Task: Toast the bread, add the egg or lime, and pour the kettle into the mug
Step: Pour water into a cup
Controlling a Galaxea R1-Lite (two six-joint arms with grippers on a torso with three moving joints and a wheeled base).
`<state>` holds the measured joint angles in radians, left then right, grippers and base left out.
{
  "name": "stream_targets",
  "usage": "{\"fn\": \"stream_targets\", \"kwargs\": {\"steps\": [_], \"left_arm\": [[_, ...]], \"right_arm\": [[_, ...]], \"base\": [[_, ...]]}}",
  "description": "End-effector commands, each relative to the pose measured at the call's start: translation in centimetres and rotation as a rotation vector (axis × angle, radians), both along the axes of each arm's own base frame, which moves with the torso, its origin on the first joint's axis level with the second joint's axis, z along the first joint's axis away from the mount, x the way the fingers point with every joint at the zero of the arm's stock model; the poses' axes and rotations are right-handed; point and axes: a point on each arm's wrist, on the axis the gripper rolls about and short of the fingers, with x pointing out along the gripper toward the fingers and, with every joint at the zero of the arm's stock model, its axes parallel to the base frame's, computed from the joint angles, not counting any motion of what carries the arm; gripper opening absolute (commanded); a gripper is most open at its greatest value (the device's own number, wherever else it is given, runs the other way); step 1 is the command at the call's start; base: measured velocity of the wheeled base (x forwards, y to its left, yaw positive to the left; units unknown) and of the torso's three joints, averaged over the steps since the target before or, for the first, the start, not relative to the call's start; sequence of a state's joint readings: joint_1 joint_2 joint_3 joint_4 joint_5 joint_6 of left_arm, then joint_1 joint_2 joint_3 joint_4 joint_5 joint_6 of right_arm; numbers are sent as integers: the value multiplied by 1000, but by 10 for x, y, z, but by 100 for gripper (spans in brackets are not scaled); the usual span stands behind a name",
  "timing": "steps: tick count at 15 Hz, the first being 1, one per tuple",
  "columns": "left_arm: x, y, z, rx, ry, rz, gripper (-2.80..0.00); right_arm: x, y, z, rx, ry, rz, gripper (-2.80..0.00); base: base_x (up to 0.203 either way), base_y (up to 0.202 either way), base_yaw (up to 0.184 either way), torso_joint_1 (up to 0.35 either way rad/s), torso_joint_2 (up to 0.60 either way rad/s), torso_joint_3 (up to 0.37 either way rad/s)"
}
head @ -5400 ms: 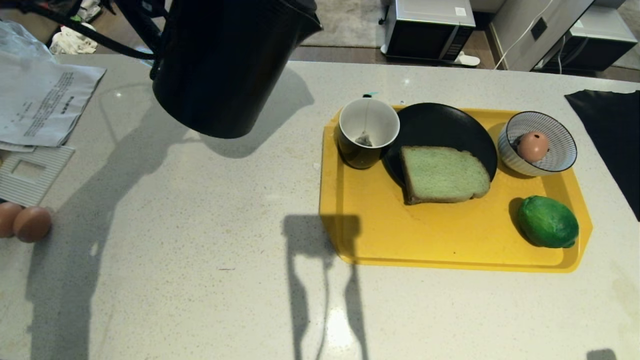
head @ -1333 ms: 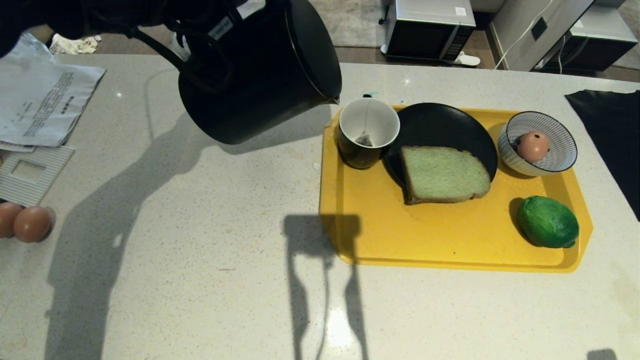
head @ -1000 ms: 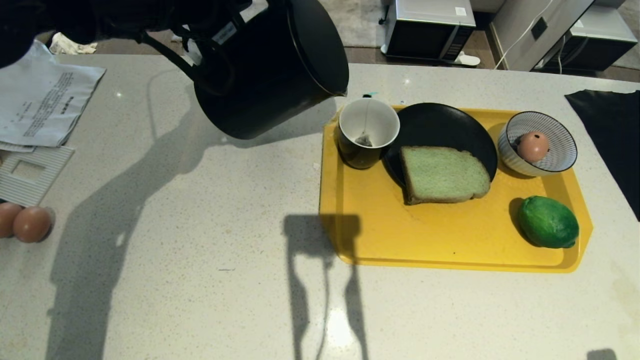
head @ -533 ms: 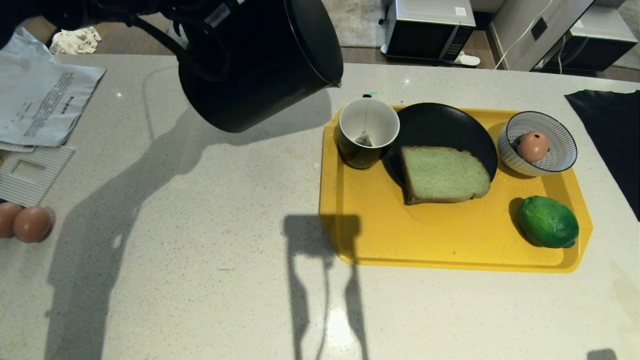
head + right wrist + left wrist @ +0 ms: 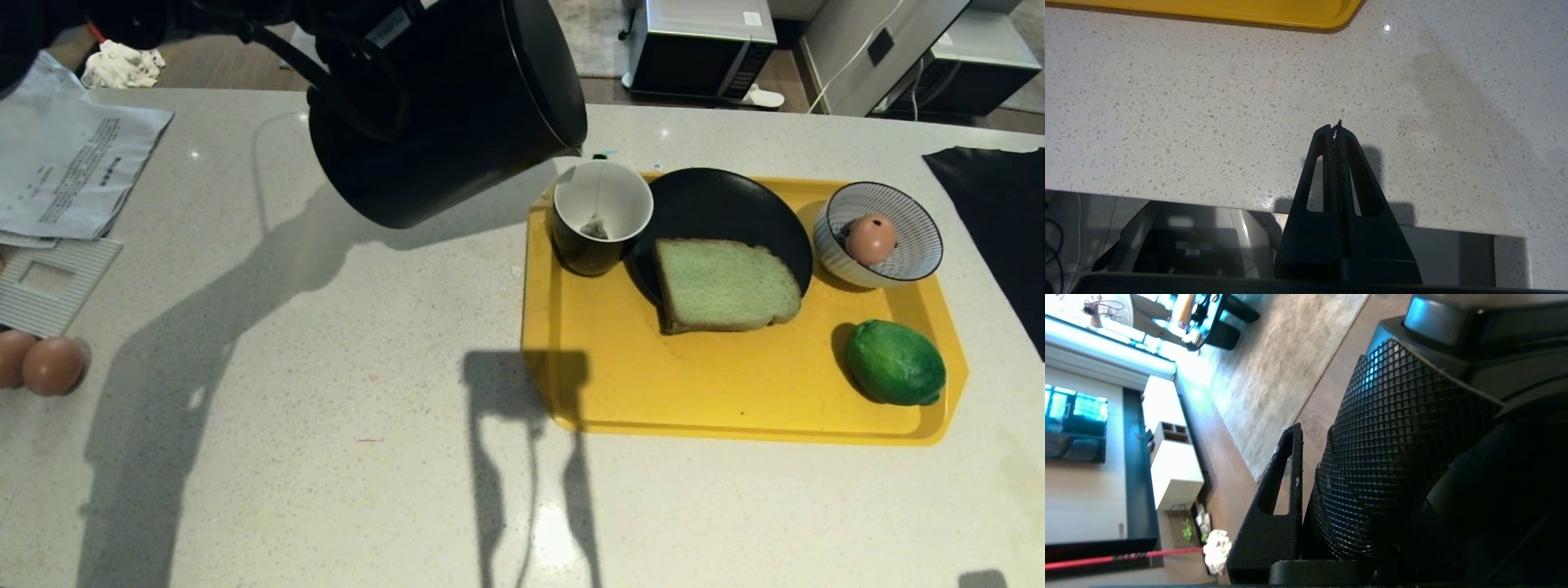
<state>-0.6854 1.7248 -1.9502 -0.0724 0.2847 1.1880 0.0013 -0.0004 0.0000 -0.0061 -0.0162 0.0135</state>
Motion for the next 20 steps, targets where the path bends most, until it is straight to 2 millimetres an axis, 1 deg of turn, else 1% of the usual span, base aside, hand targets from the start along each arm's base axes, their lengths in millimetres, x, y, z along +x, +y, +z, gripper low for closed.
{"fn": "stream_targets", "kwargs": {"steps": [1, 4, 20], "left_arm": [[2, -6, -4, 14, 7, -10, -280], [4, -10, -7, 23, 18, -15, -280], [3, -18, -12, 42, 49, -15, -280]], "right_arm": [[0, 0, 0, 0, 2, 0, -280], [0, 0, 0, 0, 2, 0, -280], [0, 0, 0, 0, 2, 0, -280]], "base": [[0, 0, 0, 0, 0, 0], [0, 0, 0, 0, 0, 0], [0, 0, 0, 0, 0, 0]]}}
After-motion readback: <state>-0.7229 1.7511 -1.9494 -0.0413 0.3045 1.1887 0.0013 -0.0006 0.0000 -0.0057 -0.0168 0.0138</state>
